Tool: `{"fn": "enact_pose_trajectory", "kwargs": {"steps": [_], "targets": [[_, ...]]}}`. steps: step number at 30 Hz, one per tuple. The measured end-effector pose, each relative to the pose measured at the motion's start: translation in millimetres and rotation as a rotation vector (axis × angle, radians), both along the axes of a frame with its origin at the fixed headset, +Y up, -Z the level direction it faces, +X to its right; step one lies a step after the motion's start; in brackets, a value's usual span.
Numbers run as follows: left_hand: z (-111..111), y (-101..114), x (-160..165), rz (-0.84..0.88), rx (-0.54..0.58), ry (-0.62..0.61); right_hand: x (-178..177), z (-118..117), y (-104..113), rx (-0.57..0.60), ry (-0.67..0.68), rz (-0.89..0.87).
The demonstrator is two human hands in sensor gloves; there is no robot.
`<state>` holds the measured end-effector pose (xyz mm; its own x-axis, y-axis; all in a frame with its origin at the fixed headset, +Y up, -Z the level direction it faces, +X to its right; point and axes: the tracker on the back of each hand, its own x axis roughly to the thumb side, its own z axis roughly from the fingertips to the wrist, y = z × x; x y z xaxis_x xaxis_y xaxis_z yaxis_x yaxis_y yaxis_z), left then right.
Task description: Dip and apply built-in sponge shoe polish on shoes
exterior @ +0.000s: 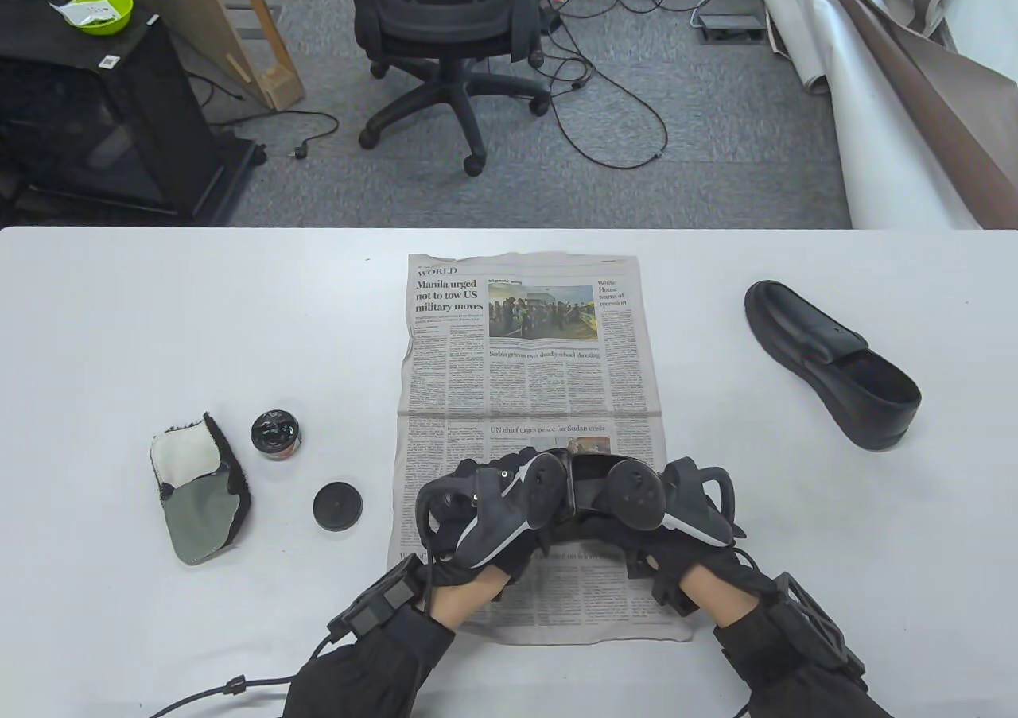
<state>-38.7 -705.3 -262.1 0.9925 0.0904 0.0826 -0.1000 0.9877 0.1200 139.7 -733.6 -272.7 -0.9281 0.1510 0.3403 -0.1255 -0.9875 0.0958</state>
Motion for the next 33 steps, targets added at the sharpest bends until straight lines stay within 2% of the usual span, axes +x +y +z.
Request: {"fn": "enact_pose_trajectory", "kwargs": {"steps": [3,5,8,11,14,18,20,25,33], "targets": [[-1,-2,-8,-0.057,-0.028,0.031,0,0,0,-0.001,-0.001,0.001],[-6,0,-19,-0.101,-0.109,0.053,0,0,0,-0.003,-0.003,0.002],[-13,6,-43,-0.028,-0.155,0.087,0,0,0,-0.004,-0.003,0.0],[-16,19,-72,-0.026,-0.118,0.14,0,0,0,-0.004,-0.001,0.0],[-22,33,-116,-0.037,-0.09,0.259,0,0,0,-0.003,0.0,-0.001],[-31,29,-170,-0.1,-0.189,0.374,0,0,0,-0.003,0.0,-0.001],[-33,22,-185,-0.115,-0.309,0.374,0,0,0,-0.005,0.0,-0.001],[-34,9,-205,-0.13,-0.492,0.415,1,0,0,-0.005,-0.001,-0.002],[-36,-7,-209,-0.086,-0.594,0.407,1,0,0,-0.001,-0.002,0.0]]}}
